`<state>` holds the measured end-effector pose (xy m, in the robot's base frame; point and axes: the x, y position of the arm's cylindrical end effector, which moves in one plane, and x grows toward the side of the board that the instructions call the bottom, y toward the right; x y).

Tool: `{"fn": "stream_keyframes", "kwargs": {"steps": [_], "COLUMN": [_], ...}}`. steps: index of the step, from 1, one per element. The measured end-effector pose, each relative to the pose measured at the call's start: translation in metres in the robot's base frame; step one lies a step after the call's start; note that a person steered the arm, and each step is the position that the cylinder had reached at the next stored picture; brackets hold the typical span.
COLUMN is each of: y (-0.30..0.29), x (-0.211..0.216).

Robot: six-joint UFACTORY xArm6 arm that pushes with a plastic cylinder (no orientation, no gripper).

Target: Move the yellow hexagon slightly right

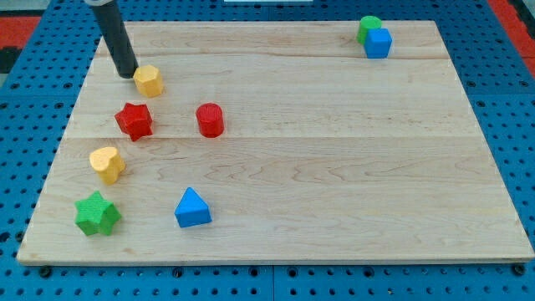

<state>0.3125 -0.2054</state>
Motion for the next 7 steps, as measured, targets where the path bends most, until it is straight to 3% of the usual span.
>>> {"fn": "stream_keyframes", "kwargs": {"steps": [1, 2, 3, 4, 5, 6, 7], "y": [0.038, 0.038, 0.022, -0.034, -0.077, -0.049, 0.019], "x": [0.000, 0.000, -0.003, -0.006, 0.029, 0.067, 0.063]}}
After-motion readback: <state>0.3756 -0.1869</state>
